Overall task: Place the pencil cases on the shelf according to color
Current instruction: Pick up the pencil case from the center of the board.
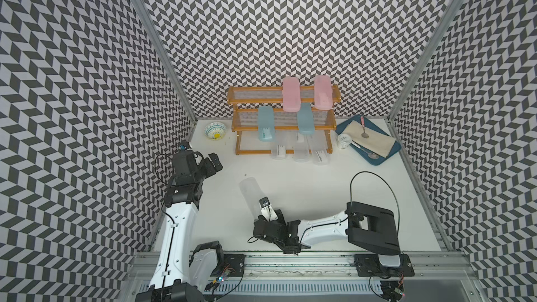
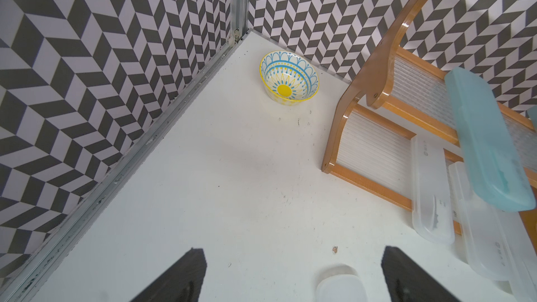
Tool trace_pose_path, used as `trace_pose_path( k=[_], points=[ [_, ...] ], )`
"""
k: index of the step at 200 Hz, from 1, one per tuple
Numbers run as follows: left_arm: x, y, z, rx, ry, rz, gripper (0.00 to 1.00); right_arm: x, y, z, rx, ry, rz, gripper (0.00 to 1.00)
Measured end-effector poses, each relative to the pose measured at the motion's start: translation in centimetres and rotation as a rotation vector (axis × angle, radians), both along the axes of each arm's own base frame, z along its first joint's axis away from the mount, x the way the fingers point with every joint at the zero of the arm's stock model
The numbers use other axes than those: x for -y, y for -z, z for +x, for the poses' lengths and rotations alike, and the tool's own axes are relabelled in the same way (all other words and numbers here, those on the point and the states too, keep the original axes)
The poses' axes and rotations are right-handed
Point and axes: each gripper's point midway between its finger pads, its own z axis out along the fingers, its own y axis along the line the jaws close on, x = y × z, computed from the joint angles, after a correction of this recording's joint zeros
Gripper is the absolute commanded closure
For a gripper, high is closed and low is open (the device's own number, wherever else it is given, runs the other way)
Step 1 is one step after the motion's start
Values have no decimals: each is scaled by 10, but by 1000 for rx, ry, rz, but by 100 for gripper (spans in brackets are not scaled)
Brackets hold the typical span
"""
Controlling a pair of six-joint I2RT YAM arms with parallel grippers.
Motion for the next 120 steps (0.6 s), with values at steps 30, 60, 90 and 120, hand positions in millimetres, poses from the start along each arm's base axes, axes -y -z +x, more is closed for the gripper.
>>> trace_pose_path(
  k=[30,60,90,120],
  points=[
    [1,-9,-2,34,-6,-14,0,9,-25,10,-6,39,64,45],
    [10,-30,12,99,43,-46,0,11,-38,32,-17,73,113,45],
    [9,-37,38,117,70,-44,0,8,-49,60,-21,99,137,44],
    [7,-16,49,61,74,-70,1,-8,-61,95,-7,127,186,45]
  ],
)
